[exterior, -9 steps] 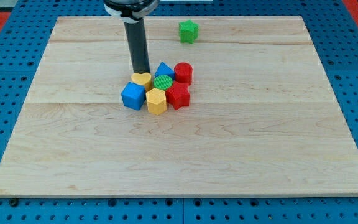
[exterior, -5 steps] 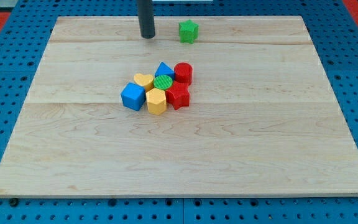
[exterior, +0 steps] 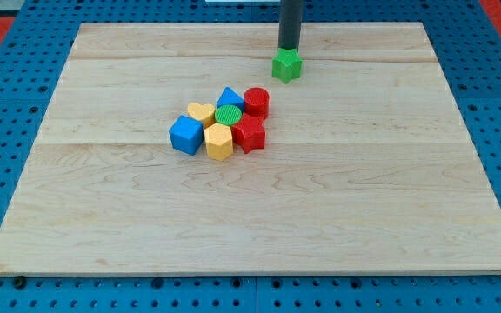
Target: Move the green star to the group of blocks
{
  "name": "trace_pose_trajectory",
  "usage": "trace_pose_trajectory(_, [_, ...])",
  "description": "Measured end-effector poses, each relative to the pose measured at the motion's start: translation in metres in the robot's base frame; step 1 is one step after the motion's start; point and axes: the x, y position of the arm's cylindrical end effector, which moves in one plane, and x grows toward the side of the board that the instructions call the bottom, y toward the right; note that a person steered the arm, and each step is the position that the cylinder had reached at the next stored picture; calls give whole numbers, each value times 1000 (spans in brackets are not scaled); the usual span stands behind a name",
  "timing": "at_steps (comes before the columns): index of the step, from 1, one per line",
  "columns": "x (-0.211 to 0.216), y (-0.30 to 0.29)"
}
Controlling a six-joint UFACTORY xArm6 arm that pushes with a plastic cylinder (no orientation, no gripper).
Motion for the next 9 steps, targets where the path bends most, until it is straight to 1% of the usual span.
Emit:
trace_pose_trajectory(2, [13,-42])
trace_pose_trajectory(3, [15,3])
trace_pose_trajectory(4, [25,22])
trace_pose_trajectory(5, [38,22])
trace_pose_trajectory(7, [39,-40])
trace_pose_trajectory(9, [71,19])
